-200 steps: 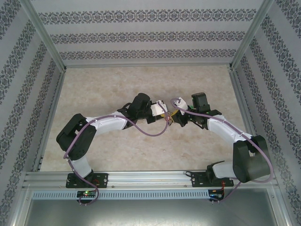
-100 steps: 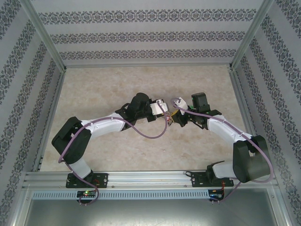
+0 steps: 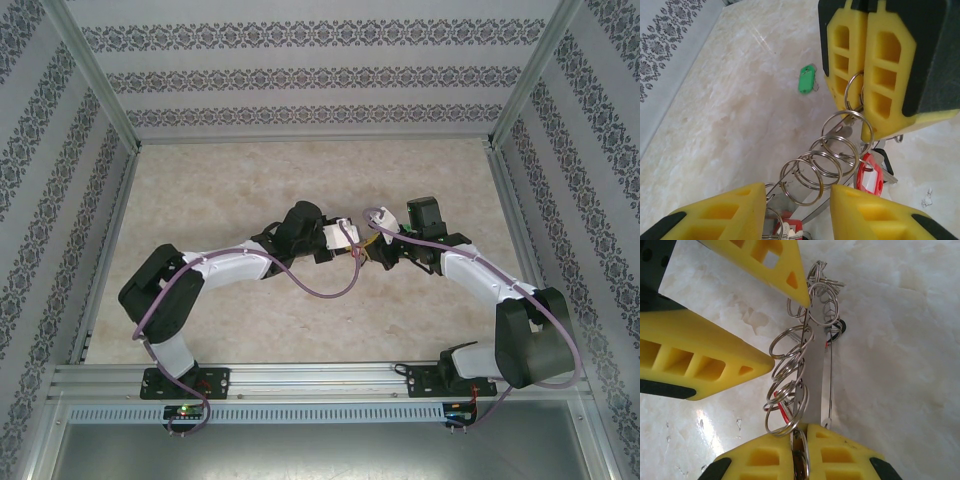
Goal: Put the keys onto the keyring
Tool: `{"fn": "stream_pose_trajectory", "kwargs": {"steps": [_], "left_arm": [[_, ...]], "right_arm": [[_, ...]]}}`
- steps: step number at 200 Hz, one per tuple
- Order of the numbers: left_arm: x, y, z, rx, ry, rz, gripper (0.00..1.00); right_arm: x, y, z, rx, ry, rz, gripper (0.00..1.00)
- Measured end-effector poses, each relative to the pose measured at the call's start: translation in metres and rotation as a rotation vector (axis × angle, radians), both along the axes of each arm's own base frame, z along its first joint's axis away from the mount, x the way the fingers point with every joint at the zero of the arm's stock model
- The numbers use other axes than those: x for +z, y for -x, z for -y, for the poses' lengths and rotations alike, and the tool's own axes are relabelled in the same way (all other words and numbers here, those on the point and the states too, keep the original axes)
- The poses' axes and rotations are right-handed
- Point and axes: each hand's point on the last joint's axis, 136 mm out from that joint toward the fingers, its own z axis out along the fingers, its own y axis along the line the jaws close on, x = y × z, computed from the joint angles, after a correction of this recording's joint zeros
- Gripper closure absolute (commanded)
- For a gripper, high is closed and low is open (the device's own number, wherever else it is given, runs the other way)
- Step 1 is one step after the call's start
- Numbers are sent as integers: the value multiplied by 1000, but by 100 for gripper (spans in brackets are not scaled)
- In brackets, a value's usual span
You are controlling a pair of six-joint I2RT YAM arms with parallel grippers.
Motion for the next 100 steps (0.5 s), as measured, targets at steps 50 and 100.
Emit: {"fn": "stream_pose_trajectory", "kwargs": {"steps": [50,100], "left_arm": [[-1,-1,0,-7,-16,19,62],[1,-2,0,-6,-13,26,67]], "right_arm": [[0,0,0,0,3,1,100],[0,1,0,0,3,0,100]]}}
